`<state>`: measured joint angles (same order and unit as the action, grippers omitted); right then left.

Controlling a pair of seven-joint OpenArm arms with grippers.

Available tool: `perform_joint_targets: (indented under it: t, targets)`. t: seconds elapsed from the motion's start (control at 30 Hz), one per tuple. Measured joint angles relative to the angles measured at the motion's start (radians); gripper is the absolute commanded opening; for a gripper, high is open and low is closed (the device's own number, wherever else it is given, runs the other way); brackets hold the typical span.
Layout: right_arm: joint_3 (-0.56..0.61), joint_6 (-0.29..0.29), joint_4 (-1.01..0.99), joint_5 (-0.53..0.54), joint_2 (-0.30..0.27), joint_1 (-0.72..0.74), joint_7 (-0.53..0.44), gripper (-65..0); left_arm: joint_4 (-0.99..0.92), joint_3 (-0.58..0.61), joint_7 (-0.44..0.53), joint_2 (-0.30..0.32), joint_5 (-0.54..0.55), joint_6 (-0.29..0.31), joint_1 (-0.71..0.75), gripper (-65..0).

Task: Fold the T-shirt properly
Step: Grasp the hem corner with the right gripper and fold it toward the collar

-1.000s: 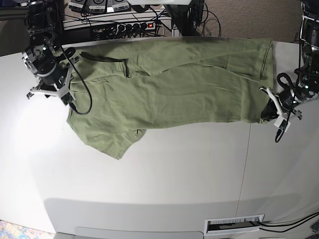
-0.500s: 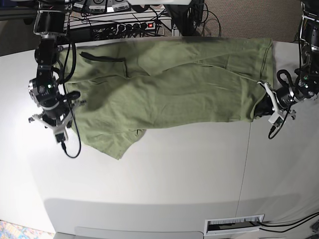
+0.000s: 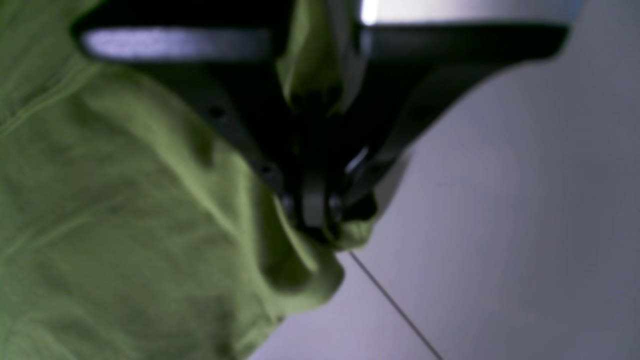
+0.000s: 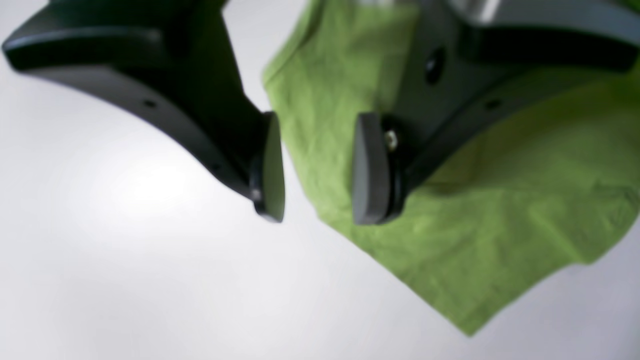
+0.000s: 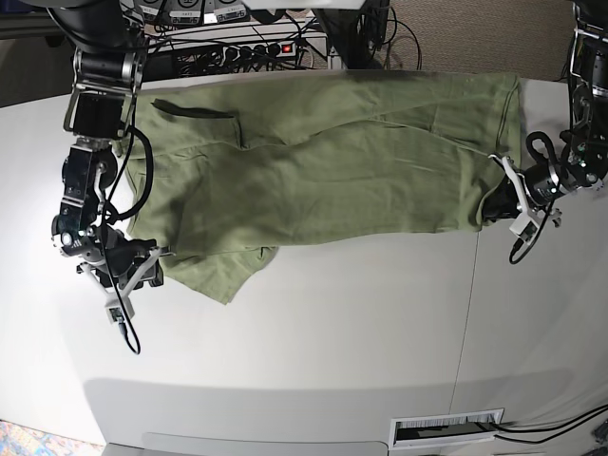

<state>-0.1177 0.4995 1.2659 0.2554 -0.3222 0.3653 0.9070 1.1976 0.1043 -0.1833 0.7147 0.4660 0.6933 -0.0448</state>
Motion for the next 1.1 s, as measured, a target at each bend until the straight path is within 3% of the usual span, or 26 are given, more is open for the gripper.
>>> perform_joint_targets:
  t: [0.23, 0.67, 0.9, 1.1]
  targets:
    - [-0.001, -0.001, -0.147, -0.002, -0.002, 0.095, -0.005, -41.3, 0.0, 0.0, 0.005, 0.0, 0.003, 0.0, 0.008, -65.0]
    - [-0.003, 0.024, -0.329, 0.005, -0.01, 0.108, -0.037, -41.4, 0.0, 0.0, 0.008, 0.0, 0.003, 0.0, 0.008, -65.0]
    - [-0.005, 0.022, -0.327, 0.1, -0.007, 0.116, 0.084, -41.8, 0.0, 0.0, 0.008, 0.0, 0.003, 0.0, 0.008, -65.0]
    - [-0.006, 0.023, -0.324, 0.125, 0.002, 0.117, 0.112, -58.2, 0.0, 0.0, 0.008, 0.0, 0.003, 0.0, 0.008, -65.0]
